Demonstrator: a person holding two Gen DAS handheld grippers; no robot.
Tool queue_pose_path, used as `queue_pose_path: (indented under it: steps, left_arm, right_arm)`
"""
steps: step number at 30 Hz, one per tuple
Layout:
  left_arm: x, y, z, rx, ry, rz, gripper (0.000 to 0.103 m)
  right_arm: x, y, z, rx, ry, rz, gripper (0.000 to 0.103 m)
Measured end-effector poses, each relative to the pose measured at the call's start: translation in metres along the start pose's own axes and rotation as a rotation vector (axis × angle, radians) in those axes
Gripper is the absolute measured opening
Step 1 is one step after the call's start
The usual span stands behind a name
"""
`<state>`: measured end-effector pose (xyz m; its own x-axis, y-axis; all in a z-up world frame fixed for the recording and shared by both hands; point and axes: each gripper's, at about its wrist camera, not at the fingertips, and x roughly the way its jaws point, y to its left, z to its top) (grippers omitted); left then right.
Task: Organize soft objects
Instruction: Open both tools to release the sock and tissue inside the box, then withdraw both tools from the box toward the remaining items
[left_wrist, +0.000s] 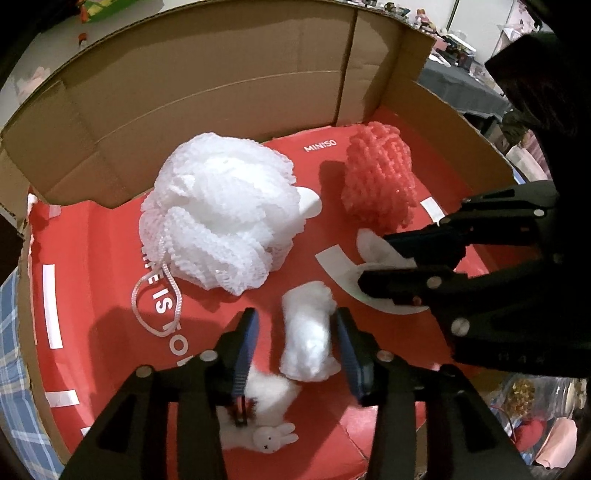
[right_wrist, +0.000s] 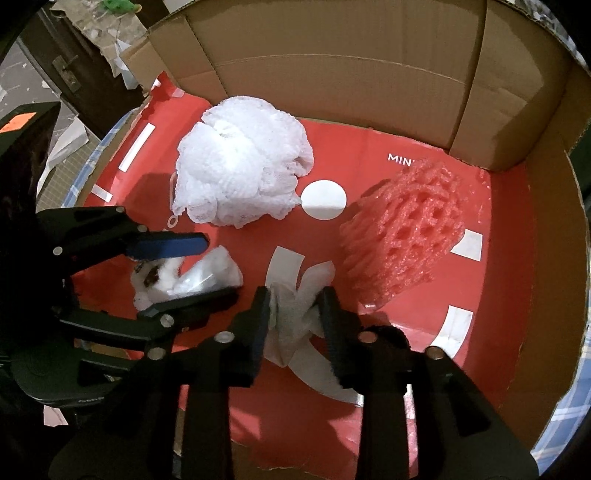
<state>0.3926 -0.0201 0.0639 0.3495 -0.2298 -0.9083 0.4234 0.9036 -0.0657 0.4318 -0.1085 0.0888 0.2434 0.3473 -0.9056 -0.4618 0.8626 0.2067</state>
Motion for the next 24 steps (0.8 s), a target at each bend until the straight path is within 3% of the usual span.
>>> queue_pose_path:
  steps: [2,3,6,13,17,24]
  left_arm:
    - [0.0,0.0,-0.001,0.002,0.002,0.005,0.047]
    - [0.0,0.001,-0.002,0.002,0.001,0.007,0.047]
    - [-0.004,0.003,-0.004,-0.008,-0.004,0.002,0.048]
    - [-0.027,0.004,-0.009,-0.031,-0.041,0.012,0.062]
    - [-0.049,0.0,-0.016,-0.038,-0.08,0.019,0.071]
    - [-0.112,-0.007,-0.04,-0.089,-0.191,0.026,0.085]
  right_arm:
    - [-0.001,-0.001,0.001,0.007,-0.01,-0.003,0.057]
    - [-0.002,-0.002,0.001,0.011,-0.016,-0.001,0.059]
    - [-0.005,-0.002,0.002,0.014,-0.03,0.0,0.059]
    - [-0.027,0.004,-0.002,0.023,-0.07,0.001,0.059]
    - [-0.056,0.01,-0.008,0.029,-0.109,-0.008,0.066]
    - [-0.116,0.029,-0.034,0.016,-0.197,-0.034,0.07]
